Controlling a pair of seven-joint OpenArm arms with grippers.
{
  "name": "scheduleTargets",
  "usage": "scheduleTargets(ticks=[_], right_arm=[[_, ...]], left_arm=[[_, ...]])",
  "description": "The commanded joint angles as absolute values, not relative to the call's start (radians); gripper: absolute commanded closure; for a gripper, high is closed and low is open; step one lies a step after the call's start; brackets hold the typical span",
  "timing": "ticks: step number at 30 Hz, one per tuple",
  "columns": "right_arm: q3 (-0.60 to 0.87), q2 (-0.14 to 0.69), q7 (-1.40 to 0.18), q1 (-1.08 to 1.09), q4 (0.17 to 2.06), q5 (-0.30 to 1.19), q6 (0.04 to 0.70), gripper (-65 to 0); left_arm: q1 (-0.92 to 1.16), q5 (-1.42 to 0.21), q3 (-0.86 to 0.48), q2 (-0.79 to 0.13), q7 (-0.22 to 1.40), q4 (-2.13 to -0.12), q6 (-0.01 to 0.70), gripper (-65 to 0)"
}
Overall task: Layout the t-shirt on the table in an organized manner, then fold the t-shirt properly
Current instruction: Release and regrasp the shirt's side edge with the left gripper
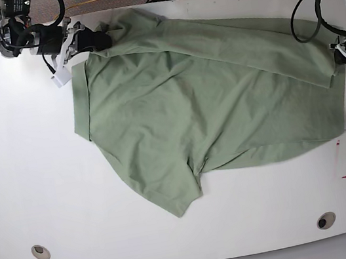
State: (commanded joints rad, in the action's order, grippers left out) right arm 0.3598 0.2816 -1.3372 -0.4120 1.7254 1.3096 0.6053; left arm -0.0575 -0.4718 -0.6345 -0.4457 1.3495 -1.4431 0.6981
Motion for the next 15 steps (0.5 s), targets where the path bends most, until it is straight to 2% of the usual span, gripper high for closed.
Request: scheduleTargets(ticks=[10,15], right_arm=[[0.36,0.282,-1.337,-0.414,1.725,1.31,0.605,-0.3],[0.36,0.282,-1.337,-0.414,1.725,1.31,0.605,-0.3]], left_arm=[[-0.116,-0.472,-0.625,-0.441,1.348,-1.316,0.698,-23.6],[-0.142,-0.472,-0.564,-0.424,1.348,-1.307,0.698,-23.6]])
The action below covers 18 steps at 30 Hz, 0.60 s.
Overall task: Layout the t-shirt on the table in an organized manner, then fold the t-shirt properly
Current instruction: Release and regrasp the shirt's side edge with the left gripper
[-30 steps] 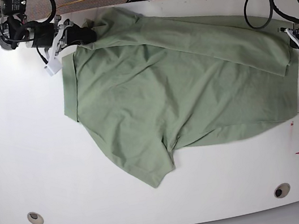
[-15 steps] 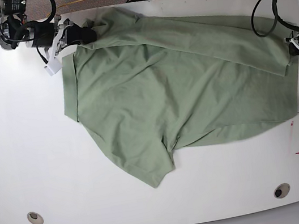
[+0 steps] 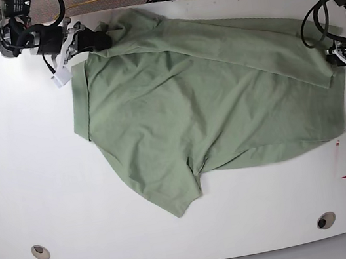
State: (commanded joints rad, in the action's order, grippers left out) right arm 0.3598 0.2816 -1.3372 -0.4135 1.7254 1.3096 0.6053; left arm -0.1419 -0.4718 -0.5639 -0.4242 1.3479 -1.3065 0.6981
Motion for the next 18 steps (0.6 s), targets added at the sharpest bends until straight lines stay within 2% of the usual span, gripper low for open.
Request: scheduleTargets(ticks=[14,15,18], right_arm=[[0.361,0.282,-1.337,-0.412,1.725,1.31,0.605,-0.3],[0.361,0.282,-1.337,-0.41,1.725,1.31,0.605,-0.3],[0.361,0.282,-1.337,-0.41,1.725,1.31,0.605,-0.3]], left_arm=[[-0.117,-0.472,-0.527,-0.421,1.348,-1.311,0.698,-22.9],[-0.116,-0.472,-0.529,-0.423,1.348,-1.311,0.698,-22.1],[-0.113,-0.472,-0.529,-0.424,1.348,-1.311,0.698,-12.1]])
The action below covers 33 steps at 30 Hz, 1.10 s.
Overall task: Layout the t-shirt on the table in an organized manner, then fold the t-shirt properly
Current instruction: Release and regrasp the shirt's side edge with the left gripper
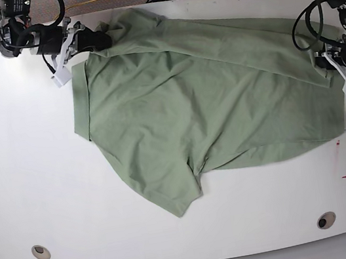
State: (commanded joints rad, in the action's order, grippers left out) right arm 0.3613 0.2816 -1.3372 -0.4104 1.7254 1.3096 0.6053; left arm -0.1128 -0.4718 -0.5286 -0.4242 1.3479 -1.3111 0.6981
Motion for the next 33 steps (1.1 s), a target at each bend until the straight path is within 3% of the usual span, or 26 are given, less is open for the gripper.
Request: scheduleTargets(ticks=[4,9,19,33], right_arm=[[0.361,0.282,-1.337,-0.41,1.725,1.31,0.605,-0.3],[0.361,0.272,-1.337,-0.409,1.725,1.31,0.605,-0.3],[0.364,0.262,-1.337,-0.406,1.725,1.308,0.605,-0.3],[0.366,0.262,-1.337,-0.38,1.725,1.31,0.605,-0.3]], left_arm=[[-0.111,-0.472,-0.529,-0.424,1.348,-1.311,0.698,-3.9],[-0.093,-0.472,-0.532,-0.426,1.348,-1.342,0.698,-3.6],[-0.012,-0.472,-0.536,-0.426,1.353,-1.621,0.698,-3.5],[-0.001,-0.466,-0.644,-0.456,1.353,-1.67,0.698,-4.6]])
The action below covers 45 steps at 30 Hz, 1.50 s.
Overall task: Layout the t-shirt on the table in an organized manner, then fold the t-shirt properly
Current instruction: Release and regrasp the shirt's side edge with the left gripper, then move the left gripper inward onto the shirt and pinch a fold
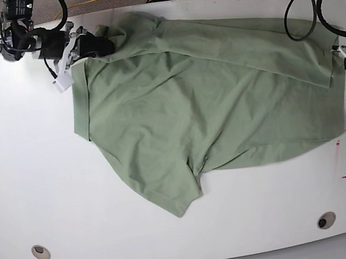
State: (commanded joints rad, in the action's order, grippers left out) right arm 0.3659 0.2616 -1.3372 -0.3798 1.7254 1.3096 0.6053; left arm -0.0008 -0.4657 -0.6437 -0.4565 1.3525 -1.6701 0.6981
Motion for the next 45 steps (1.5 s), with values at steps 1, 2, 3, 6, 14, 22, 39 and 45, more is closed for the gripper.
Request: scheduleTargets(ticks=[1,2,3,6,14,22,39,45], right_arm=[[0.366,0.262,-1.337,-0.38,1.725,1.31,0.605,-0.3],[0.366,0.262,-1.337,-0.378,1.725,1.31,0.605,-0.3],[0.366,0.262,-1.337,-0.378,1.725,1.31,0.605,-0.3],[0.366,0.262,-1.337,-0.38,1.725,1.31,0.605,-0.3],[0.366,0.262,-1.337,-0.38,1.725,1.307,0.605,-0.3],[0.366,0.262,-1.337,-0.38,1.725,1.307,0.605,-0.3],[0.366,0.262,-1.337,-0.377,1.724,1.305,0.605,-0.3],[0.366,0.262,-1.337,-0.375,1.722,1.305,0.605,-0.3]], left_arm=[[-0.001,-0.469,-0.644,-0.464,1.353,-1.647,0.698,-5.7],[-0.001,-0.469,-0.645,-0.466,1.353,-1.621,0.698,-8.3],[-0.013,-0.469,-0.647,-0.467,1.349,-1.573,0.698,-14.2],[-0.054,-0.47,-0.647,-0.478,1.349,-1.478,0.698,-25.7],[-0.154,-0.495,-0.641,-0.472,1.348,-1.28,0.698,-31.5],[-0.157,-0.639,-0.526,-0.478,1.348,-1.214,0.698,-31.5],[-0.119,-0.642,-0.47,-0.478,1.351,-1.213,0.698,-31.4],[-0.113,-0.642,-0.452,-0.478,1.353,-1.213,0.698,-31.2]])
